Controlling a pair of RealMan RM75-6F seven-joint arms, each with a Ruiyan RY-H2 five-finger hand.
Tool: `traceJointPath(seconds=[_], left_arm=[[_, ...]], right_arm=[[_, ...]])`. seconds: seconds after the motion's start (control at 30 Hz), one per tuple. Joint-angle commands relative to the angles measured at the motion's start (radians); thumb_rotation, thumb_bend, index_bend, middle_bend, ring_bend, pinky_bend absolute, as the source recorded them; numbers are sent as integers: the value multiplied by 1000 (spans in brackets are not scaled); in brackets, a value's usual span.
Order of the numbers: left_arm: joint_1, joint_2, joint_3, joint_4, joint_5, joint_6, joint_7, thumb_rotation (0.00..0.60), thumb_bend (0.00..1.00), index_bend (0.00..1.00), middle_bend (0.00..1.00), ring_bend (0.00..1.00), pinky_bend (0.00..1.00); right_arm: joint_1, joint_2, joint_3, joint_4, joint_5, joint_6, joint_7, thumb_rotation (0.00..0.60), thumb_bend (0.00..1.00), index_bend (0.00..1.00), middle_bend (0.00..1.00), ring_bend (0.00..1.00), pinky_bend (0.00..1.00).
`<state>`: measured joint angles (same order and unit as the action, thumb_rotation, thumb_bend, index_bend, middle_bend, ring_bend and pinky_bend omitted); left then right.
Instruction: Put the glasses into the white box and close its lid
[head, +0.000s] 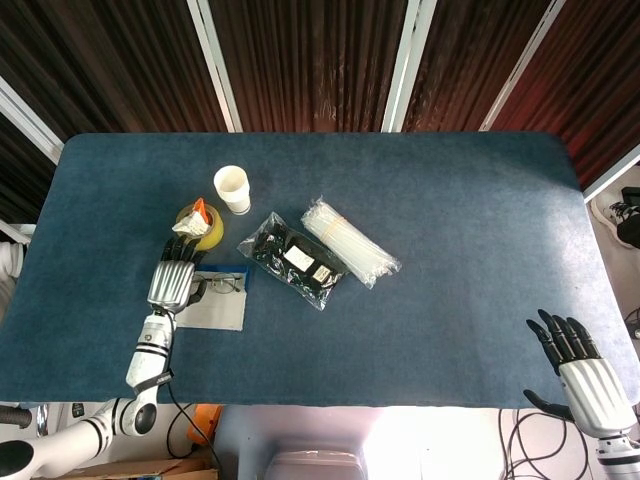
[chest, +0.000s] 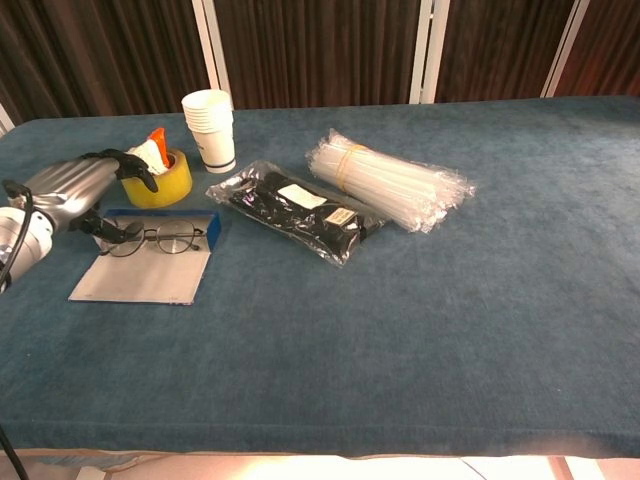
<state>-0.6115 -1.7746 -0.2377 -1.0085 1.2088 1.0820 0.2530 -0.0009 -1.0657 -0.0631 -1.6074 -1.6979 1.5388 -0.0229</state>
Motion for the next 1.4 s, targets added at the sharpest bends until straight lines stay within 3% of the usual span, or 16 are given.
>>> traceJointPath(seconds=[0.03, 0.2, 0.43, 0.67, 1.0, 1.4], left_arm=[[48, 75, 32, -131, 51, 74, -24, 600, 345, 293, 99, 18, 76], [109, 259, 119, -392, 102, 52, -81, 600, 327, 289, 68, 3, 78], [125, 397, 196, -527, 123, -6, -34, 600, 302, 285, 2, 0, 62], [115, 386, 212, -507, 64, -68, 24, 600, 296, 230, 0, 0, 48], [102, 287, 200, -386, 41, -82, 41, 600, 301, 276, 0, 0, 48], [70, 259, 179, -357, -30, -130, 119, 600, 307, 298, 0, 0, 49]], right_arm=[[0, 0, 0, 0, 0, 0, -1, 600, 278, 0, 0, 0, 0], [0, -3, -5, -2, -9, -1, -11, 600, 278, 0, 0, 0, 0], [0, -6, -13, -3, -23, -2, -17, 600, 278, 0, 0, 0, 0], [3, -11, -14, -5, -23, -11, -30, 600, 278, 0, 0, 0, 0], [3, -9, -12, -4, -15, -11, -27, 600, 278, 0, 0, 0, 0], [4, -11, -12, -6, -13, -15, -33, 600, 278, 0, 0, 0, 0]])
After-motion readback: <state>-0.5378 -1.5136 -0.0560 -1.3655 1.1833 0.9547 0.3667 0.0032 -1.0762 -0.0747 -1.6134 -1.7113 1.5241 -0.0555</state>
